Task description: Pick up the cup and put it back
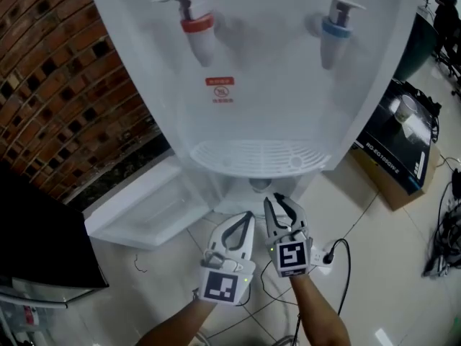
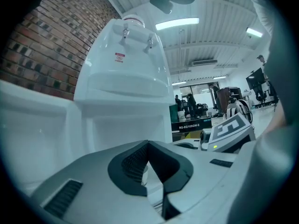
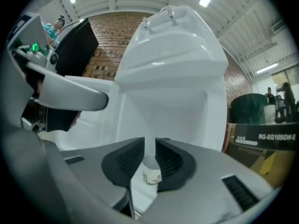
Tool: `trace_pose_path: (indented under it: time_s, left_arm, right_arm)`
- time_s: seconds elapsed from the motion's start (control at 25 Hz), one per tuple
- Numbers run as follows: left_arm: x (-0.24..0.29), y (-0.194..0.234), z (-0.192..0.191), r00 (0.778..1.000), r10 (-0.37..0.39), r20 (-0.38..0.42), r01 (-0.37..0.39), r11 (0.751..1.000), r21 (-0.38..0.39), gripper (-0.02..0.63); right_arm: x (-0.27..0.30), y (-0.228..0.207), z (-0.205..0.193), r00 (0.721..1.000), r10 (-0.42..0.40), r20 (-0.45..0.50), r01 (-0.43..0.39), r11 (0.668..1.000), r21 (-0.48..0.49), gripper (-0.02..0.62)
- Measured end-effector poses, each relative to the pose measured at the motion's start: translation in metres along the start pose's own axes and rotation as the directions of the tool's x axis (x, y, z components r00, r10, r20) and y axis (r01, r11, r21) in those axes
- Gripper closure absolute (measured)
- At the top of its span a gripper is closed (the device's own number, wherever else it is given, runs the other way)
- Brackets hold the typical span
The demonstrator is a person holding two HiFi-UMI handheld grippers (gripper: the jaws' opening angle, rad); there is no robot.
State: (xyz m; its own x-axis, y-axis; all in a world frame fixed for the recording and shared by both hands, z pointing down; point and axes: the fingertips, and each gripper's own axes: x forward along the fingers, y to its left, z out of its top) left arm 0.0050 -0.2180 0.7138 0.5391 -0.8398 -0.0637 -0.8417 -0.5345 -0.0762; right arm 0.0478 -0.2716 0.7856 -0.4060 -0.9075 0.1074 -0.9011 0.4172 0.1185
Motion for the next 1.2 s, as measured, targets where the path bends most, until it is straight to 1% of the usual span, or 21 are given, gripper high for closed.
trace_pose_path:
  time_s: [0.16,0.24,0.44,0.6,0.72,0.8,1.0,1.12,1.2]
  left_arm:
    - [-0.011,-0.001,0.049,1.000,-0.017,-0.020,0.017,1.000,-0.010,0.604]
    - [-0.018,-0.001,0.079,1.000,-0.023,-0.016,0.022,1.000,-0.007,0.604]
    - [-0.041,-0.006,0.143,0.999,-0.027,-0.042,0.027,1.000,-0.015,0.604]
    - [-0.054,-0.007,0.204,0.999,-0.027,-0.044,0.025,0.999,-0.031,0.604]
    - [-0.059,-0.007,0.255,0.999,-0.026,-0.030,0.025,0.999,-0.035,0.604]
    - [-0.064,-0.008,0.292,0.999,-0.028,-0.027,0.027,0.999,-0.044,0.604]
    - [-0.072,0.001,0.391,0.999,-0.025,-0.024,0.024,0.998,-0.061,0.604]
    - [-0.073,0.007,0.459,0.999,-0.036,0.002,0.036,0.999,-0.034,0.604]
    - [-0.077,0.011,0.500,0.999,-0.036,-0.002,0.036,0.999,-0.031,0.604]
  right_arm:
    - [-0.039,0.009,0.048,0.998,0.044,-0.051,-0.048,0.996,-0.072,0.540]
    - [-0.058,0.012,0.075,0.997,0.046,-0.060,-0.050,0.996,-0.068,0.564]
    - [-0.099,0.026,0.149,0.996,0.059,-0.066,-0.063,0.997,-0.053,0.565]
    - [-0.125,0.029,0.216,0.998,0.042,-0.047,-0.043,0.999,-0.019,0.565]
    - [-0.141,0.029,0.266,0.999,0.022,-0.047,-0.022,1.000,0.002,0.565]
    - [-0.151,0.031,0.304,0.999,0.015,-0.053,-0.015,1.000,-0.002,0.565]
    - [-0.174,0.038,0.414,0.999,0.013,-0.031,-0.012,0.999,0.033,0.565]
    - [-0.185,0.036,0.479,1.000,0.002,-0.024,-0.001,0.998,0.060,0.563]
    - [-0.192,0.036,0.523,1.000,-0.004,-0.019,0.005,0.998,0.070,0.565]
